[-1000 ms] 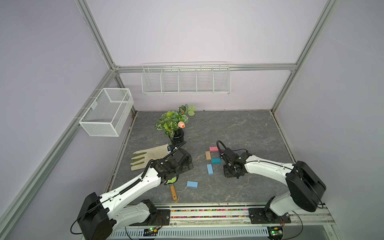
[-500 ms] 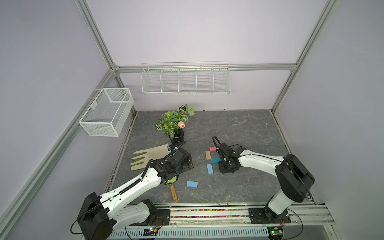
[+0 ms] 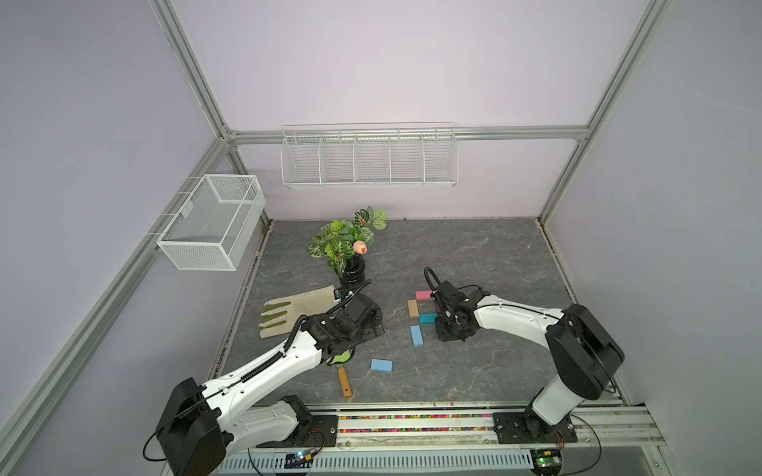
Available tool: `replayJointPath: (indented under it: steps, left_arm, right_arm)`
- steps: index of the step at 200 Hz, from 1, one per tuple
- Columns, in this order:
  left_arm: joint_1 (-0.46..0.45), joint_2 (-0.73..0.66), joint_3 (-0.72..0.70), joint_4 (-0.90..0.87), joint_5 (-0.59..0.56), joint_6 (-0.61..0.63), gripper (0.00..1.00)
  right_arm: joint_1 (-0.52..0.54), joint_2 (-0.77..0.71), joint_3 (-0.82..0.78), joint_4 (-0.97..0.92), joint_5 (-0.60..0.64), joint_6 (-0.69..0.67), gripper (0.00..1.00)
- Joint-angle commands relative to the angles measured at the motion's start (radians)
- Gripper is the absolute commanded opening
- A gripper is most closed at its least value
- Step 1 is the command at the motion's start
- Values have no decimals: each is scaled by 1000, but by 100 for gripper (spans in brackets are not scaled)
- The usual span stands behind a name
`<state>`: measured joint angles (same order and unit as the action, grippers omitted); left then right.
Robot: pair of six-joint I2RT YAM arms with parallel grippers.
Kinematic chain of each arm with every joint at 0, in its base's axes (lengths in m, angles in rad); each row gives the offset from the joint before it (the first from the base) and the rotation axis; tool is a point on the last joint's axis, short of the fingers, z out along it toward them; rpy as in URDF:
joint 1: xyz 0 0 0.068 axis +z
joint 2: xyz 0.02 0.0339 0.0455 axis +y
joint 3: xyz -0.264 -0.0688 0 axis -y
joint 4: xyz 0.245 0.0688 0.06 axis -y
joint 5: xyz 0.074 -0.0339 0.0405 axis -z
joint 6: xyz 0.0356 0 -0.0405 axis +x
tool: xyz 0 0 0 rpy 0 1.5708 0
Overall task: Assemble the number 8 with building blocks
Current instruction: Assemble the building block at the center of the board.
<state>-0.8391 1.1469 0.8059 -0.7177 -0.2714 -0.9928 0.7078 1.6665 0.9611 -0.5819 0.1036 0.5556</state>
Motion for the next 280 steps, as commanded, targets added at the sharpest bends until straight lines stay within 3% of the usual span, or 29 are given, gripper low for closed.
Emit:
replayJointPath:
  steps: [1,136,167,192,280]
  left_arm:
    - [-4,6,28,9,-9,3,100]
    - [-4,6,27,9,-14,3,100]
    - [-5,5,26,8,-14,3,100]
    - [-5,2,28,8,-15,4,100]
    - [-5,-7,28,6,-17,5,100]
  right_arm:
    - [-22,2,-22,-22,-10,-18,8]
    - [-31,76,42,-52,-44,-84,21]
    - [-31,69,32,-45,-46,-74,36]
    - [-30,55,24,-46,-41,-68,43]
    - [-31,-33,5,-69,-23,-60,54]
